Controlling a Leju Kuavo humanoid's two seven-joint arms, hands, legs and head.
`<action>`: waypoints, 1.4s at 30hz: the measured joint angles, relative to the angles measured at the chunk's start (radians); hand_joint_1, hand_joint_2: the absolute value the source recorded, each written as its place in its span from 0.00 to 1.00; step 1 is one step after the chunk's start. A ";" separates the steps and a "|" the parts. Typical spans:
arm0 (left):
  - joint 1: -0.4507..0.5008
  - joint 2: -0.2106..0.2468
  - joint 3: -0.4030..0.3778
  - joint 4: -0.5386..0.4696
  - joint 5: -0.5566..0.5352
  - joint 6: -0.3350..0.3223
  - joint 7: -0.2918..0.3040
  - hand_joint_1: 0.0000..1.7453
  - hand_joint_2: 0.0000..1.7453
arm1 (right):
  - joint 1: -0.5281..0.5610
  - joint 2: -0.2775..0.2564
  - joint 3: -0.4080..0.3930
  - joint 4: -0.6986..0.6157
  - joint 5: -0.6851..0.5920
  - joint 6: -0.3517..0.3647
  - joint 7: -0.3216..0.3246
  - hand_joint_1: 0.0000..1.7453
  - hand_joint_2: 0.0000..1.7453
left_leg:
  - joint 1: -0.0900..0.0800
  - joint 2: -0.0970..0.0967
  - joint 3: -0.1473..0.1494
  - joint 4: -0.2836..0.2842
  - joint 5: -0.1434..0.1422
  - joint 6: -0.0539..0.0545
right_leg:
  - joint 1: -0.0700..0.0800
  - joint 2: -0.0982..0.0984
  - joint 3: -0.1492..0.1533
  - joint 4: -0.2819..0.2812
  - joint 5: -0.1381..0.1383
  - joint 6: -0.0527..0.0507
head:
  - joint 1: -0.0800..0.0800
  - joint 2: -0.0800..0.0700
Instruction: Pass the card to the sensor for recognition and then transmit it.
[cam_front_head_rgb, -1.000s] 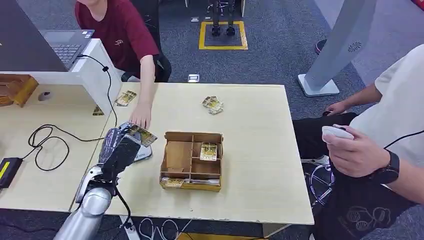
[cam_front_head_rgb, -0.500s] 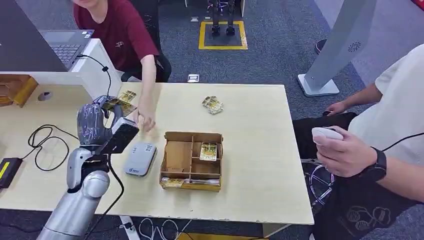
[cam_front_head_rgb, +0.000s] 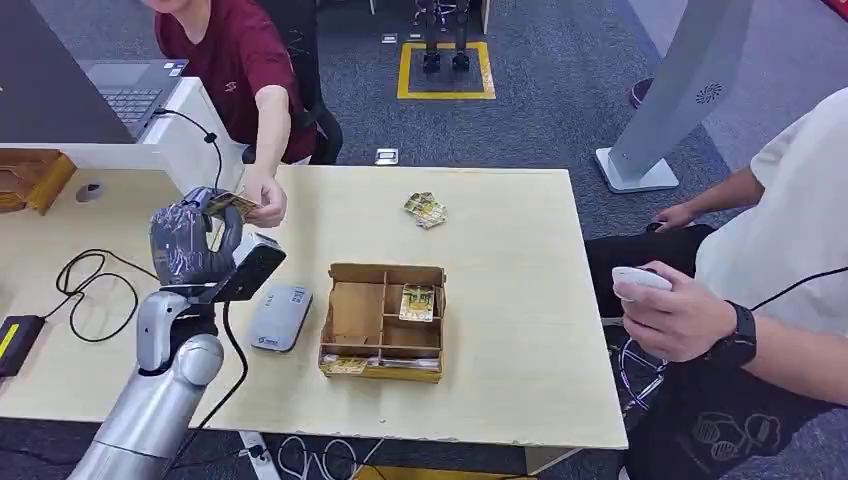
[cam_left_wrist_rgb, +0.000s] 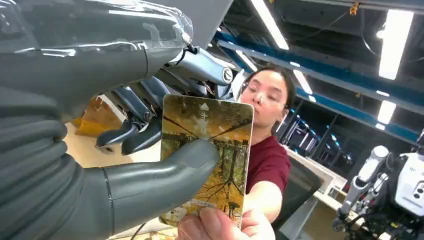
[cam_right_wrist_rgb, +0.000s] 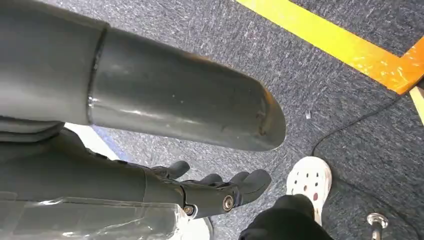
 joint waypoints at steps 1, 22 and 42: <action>0.000 0.000 0.000 0.007 0.000 0.001 0.000 1.00 1.00 | 0.000 0.000 0.001 0.000 0.000 0.000 0.000 0.00 0.00 | 0.000 0.000 0.000 0.000 0.000 0.000 | 0.000 0.000 0.000 0.000 0.000 0.000 | 0.000 0.000; 0.060 -0.006 0.005 -0.067 0.194 -0.255 -0.001 0.00 1.00 | 0.022 -0.001 0.005 0.001 -0.015 0.000 0.002 0.00 0.00 | 0.000 0.001 0.000 0.000 0.000 0.000 | 0.000 0.001 0.000 0.000 0.000 0.000 | 0.000 0.000; 0.394 0.199 -0.138 -0.478 -0.070 -0.315 -0.169 0.00 1.00 | 0.056 0.001 -0.060 -0.027 -0.002 0.030 -0.013 0.00 0.00 | 0.000 0.002 -0.001 0.000 -0.002 0.001 | 0.000 0.002 -0.001 0.000 -0.001 0.001 | 0.000 0.000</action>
